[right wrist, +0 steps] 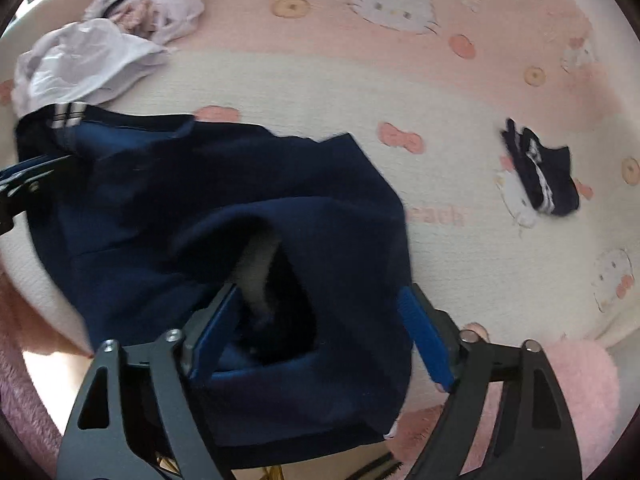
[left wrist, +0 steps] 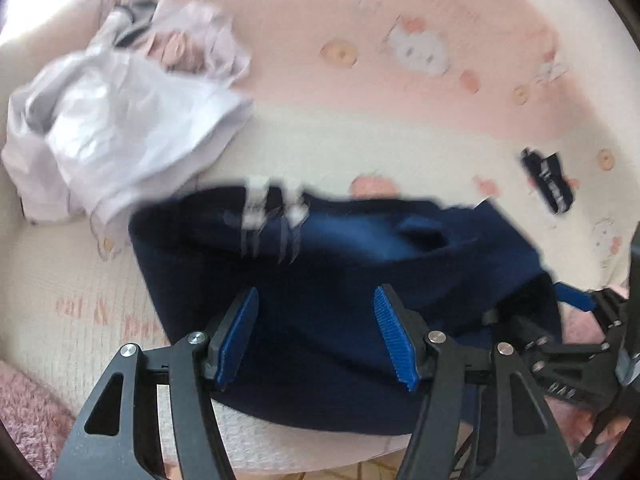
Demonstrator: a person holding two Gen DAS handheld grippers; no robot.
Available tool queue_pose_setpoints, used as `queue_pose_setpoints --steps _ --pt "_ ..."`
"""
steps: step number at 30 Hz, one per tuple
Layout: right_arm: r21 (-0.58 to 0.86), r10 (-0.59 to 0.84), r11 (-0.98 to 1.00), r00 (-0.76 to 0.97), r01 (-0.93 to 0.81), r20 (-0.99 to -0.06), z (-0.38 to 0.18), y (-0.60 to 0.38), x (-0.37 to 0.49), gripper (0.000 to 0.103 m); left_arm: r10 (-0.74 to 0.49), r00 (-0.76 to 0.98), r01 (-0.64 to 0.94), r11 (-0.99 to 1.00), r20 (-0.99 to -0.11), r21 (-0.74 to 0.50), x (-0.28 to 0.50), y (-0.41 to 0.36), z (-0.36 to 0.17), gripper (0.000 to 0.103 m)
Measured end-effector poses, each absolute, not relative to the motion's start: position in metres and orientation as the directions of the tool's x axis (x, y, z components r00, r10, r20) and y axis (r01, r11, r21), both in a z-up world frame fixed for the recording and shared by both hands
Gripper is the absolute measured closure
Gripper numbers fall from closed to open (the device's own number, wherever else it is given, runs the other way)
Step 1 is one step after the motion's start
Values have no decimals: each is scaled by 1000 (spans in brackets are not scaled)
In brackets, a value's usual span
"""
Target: Fold clothes
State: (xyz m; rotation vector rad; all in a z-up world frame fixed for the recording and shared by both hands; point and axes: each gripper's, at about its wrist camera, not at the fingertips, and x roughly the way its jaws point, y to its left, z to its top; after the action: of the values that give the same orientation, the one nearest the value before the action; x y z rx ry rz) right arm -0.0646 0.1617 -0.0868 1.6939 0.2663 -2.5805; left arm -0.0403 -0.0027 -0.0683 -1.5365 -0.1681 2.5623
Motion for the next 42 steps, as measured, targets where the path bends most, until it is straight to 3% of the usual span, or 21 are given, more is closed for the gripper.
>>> queue_pose_setpoints --steps 4,6,8,9,10,14,22,24,26,30,35,38,39,40,42 --pt "-81 26 -988 -373 131 -927 -94 163 -64 20 221 -376 -34 -974 -900 -225 -43 -11 -94 40" --pt "-62 10 -989 -359 131 -933 -97 164 -63 32 296 -358 -23 -951 -886 -308 -44 -13 -101 42" --pt "-42 -6 -990 -344 131 -939 -101 165 -63 49 329 -357 -42 -941 -874 -337 -46 -10 -101 64" --pt "-33 -14 -991 -337 131 -941 -102 165 -63 55 342 -360 -58 -937 -868 -345 -47 -8 -100 79" --pt "-23 -22 -991 -330 131 -944 -104 166 -63 65 354 -364 -75 -933 -862 -351 -46 -6 -97 86" --pt "21 -76 -989 -383 147 -921 -90 166 -58 82 426 -445 -136 -901 -788 -411 -36 -6 -59 93" --pt "107 -147 -989 -693 101 -706 23 196 -41 85 570 -629 -329 -811 -529 -483 -32 -27 83 93" --pt "114 -132 -991 -723 74 -678 38 205 -42 85 564 -632 -317 -814 -531 -487 -46 -34 92 92" --pt "109 -103 -993 -725 38 -681 41 215 -46 82 559 -635 -305 -816 -534 -491 -61 -42 102 83" --pt "102 -46 -994 -720 -34 -693 43 234 -53 81 459 -629 -205 -876 -628 -436 -72 -58 73 82" --pt "72 2 -989 -508 -126 -862 -40 262 -59 73 438 -506 -120 -889 -743 -442 -82 -62 18 82" --pt "95 -27 -986 -429 -139 -903 -65 269 -64 70 436 -462 -129 -894 -772 -428 -79 -47 2 80" --pt "115 -44 -983 -430 -140 -902 -66 270 -64 68 438 -448 -134 -895 -780 -425 -79 -40 -3 73" --pt "136 -63 -981 -448 -135 -892 -60 266 -61 64 438 -434 -140 -896 -787 -422 -78 -33 -8 58" --pt "186 -118 -977 -475 -100 -872 -51 256 -57 59 458 -414 -176 -888 -787 -424 -89 -12 -15 47"
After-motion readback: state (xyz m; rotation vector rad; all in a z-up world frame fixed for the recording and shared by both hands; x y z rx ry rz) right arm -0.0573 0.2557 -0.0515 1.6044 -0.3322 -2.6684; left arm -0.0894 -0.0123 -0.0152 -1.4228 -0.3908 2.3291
